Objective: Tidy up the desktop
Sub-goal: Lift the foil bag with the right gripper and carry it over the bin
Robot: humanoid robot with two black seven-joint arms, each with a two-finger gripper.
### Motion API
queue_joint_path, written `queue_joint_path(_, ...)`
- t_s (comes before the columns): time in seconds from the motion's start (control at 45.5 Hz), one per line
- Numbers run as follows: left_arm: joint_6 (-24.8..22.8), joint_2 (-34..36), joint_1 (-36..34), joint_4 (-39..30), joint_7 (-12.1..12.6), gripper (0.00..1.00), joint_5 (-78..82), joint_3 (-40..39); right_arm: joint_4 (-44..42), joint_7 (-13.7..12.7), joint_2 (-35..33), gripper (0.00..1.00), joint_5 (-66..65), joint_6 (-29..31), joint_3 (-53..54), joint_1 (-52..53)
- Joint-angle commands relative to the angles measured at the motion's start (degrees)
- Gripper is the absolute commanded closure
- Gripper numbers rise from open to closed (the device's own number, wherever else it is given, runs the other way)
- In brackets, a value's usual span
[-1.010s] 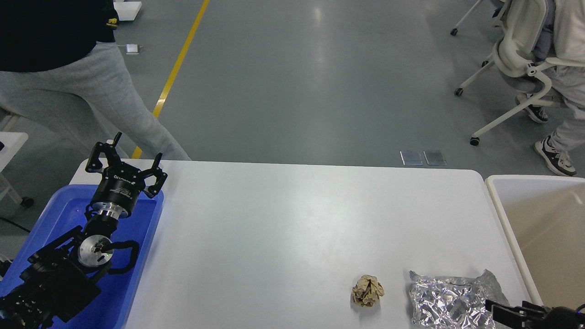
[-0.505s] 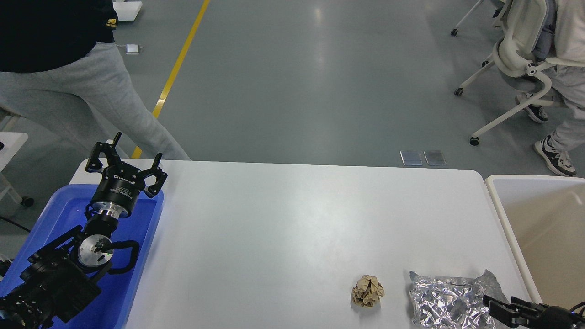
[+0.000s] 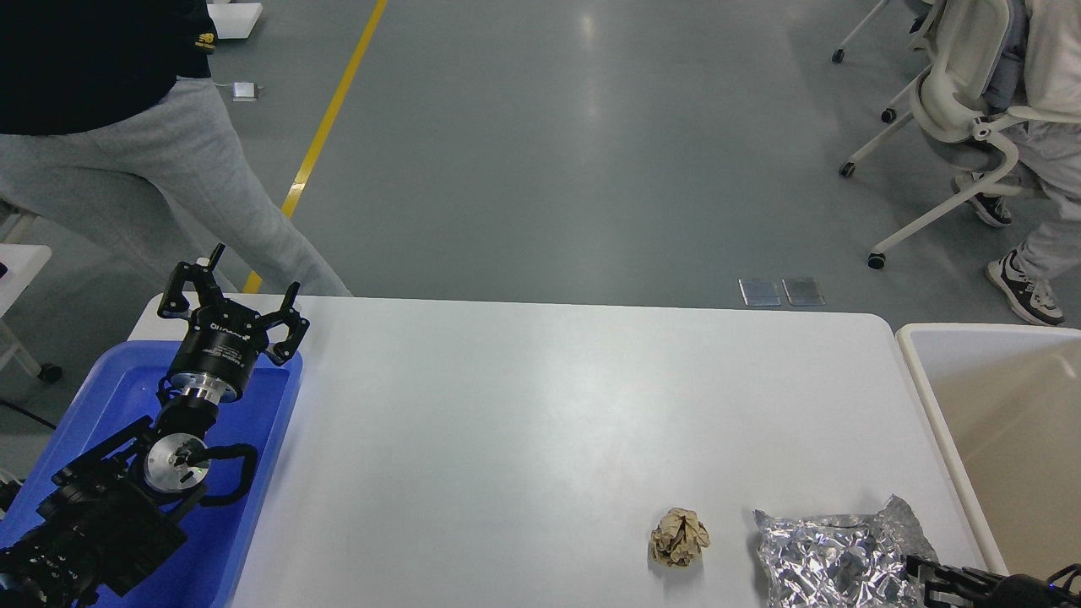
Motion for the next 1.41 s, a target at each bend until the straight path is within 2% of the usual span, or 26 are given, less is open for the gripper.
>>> queue_joint_path(0.0,0.0,-0.1,0.0,0.0,0.0,0.00,0.0,0.0,0.0,0.1,-0.2,1.00,5.8,-0.1,-0.6,1.3)
queue_joint_path(0.176,0.0,0.0,0.0,0.0,0.0,0.00,0.0,0.0,2.0,0.9,-2.4,1.00,6.8,-0.2,0.2,1.6)
queue_joint_path(0.285,0.0,0.0,0.0,0.0,0.0,0.00,0.0,0.0,8.2,2.1,-6.0,1.00,7.1,-0.3,0.5,1.7)
queue_joint_path(0.417,0.0,0.0,0.0,0.0,-0.1,0.00,0.0,0.0,16.0,1.8,-11.3,1.00,9.9,-0.1,0.9,2.7)
queue_joint_path(0.571,0.0,0.0,0.0,0.0,0.0,0.00,0.0,0.0,21.1,1.8,-18.0,1.00,11.1,0.8,0.8,6.2)
queue_joint_path(0.856,0.0,0.0,0.0,0.0,0.0,0.00,0.0,0.0,26.7,2.2,-30.3,1.00,11.2,6.7,1.0,15.3)
queue_joint_path(0.944,0.0,0.0,0.1,0.0,0.0,0.00,0.0,0.0,27.3,3.2,-32.9,1.00,11.2,10.6,1.0,18.8)
queue_joint_path(1.076,0.0,0.0,0.0,0.0,0.0,0.00,0.0,0.0,27.4,4.8,-35.2,1.00,11.2,14.6,1.0,23.7)
queue_joint_path(1.383,0.0,0.0,0.0,0.0,0.0,0.00,0.0,0.0,27.3,5.2,-36.8,1.00,13.0,22.1,1.6,31.7)
